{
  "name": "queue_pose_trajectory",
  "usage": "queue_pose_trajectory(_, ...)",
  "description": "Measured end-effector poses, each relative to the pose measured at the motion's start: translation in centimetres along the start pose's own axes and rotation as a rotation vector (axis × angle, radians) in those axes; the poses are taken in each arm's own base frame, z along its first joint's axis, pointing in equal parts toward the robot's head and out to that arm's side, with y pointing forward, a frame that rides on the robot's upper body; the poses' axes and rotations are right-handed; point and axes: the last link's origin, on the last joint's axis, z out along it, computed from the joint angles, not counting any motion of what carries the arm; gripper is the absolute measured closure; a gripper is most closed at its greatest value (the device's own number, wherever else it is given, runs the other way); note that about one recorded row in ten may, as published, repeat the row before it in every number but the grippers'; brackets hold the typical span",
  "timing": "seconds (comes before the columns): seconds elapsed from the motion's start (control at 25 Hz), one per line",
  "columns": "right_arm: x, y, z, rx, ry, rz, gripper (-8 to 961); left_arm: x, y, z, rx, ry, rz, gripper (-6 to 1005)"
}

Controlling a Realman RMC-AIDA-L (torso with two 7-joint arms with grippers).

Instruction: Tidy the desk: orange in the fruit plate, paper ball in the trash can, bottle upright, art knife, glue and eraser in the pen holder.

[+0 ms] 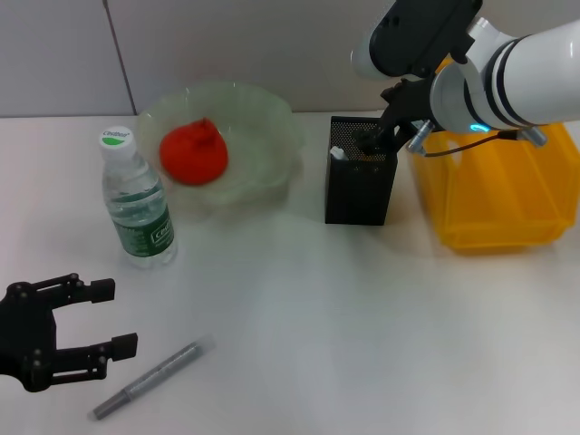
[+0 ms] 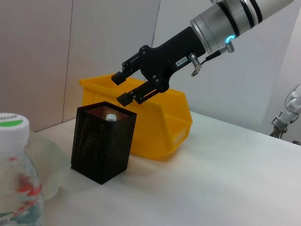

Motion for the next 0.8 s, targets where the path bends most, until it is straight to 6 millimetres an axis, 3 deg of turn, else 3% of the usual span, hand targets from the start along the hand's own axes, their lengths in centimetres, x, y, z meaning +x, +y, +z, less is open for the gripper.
queue_pose_trajectory(0.28, -0.4, 0.0, -1.0, 0.002, -0.043, 0.014, 209, 0.1, 0.1, -0.1, -0.005, 0.000, 0.002, 191)
queue_pose_trajectory(0.44, -0.2, 0.1, -3.9, -0.084, -0.096, 0.050, 175, 0.3, 0.1, -0.2, -0.009, -0.004, 0.003, 191)
queue_pose_trajectory(0.52, 0.0, 0.3, -4.4, -0.130, -0.109, 0.060, 158, 0.5, 0.0, -0.4, -0.002, -0.011, 0.003, 191)
queue_pose_trajectory(0.68, 2.0, 0.9, -6.1, -0.328, -0.182, 0.075, 124, 1.5, -0.2, -0.9, 0.012, -0.031, 0.020, 191)
queue_pose_trajectory(0.76, 4.7, 1.5, -6.6, -0.431, -0.250, 0.064, 118, 2.0, -0.3, -1.1, 0.020, -0.052, 0.015, 191)
queue_pose_trajectory(0.8, 4.7, 1.5, -6.6, -0.431, -0.250, 0.064, 118, 2.5, -0.4, -1.1, 0.025, -0.072, 0.008, 191)
